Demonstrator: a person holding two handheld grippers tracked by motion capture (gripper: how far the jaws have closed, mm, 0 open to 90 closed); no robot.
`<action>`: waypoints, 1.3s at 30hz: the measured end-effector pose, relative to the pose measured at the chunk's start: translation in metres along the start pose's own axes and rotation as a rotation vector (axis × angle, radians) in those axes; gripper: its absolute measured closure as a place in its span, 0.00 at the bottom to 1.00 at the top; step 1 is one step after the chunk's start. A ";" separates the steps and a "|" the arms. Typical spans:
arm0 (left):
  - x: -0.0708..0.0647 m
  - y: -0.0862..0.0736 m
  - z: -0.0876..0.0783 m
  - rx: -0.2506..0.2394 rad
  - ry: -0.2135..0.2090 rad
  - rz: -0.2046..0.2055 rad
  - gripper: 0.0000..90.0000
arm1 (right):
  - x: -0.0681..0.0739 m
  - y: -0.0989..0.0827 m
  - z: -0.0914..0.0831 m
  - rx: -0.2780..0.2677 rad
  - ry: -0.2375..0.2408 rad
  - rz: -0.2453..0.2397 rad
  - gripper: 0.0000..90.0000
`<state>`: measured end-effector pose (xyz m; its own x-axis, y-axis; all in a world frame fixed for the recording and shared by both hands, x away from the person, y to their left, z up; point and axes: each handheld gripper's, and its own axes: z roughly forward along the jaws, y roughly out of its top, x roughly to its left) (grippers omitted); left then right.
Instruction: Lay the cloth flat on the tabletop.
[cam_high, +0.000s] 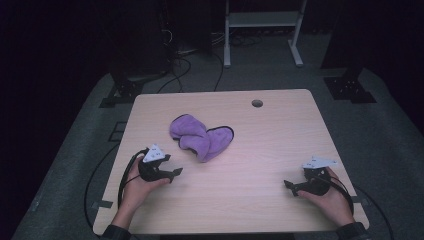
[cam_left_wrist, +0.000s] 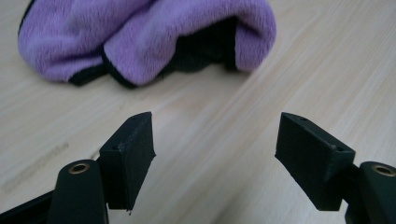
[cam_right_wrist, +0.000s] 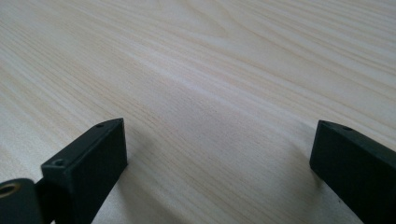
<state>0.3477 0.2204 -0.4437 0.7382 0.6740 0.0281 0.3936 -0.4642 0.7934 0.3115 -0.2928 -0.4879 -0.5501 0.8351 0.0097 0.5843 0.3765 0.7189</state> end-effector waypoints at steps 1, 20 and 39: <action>0.000 0.003 0.001 -0.005 0.000 0.002 0.30 | 0.000 0.000 0.000 0.000 0.000 0.000 0.03; 0.007 0.042 0.049 0.013 0.036 0.063 0.39 | -0.001 0.000 0.000 0.001 0.001 -0.002 0.03; -0.009 0.069 0.049 0.007 -0.121 -0.052 0.94 | -0.001 0.000 0.000 0.000 0.001 -0.001 0.04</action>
<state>0.3953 0.1539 -0.4188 0.7771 0.6233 -0.0871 0.4368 -0.4344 0.7877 0.3126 -0.2937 -0.4878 -0.5510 0.8345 0.0099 0.5842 0.3772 0.7187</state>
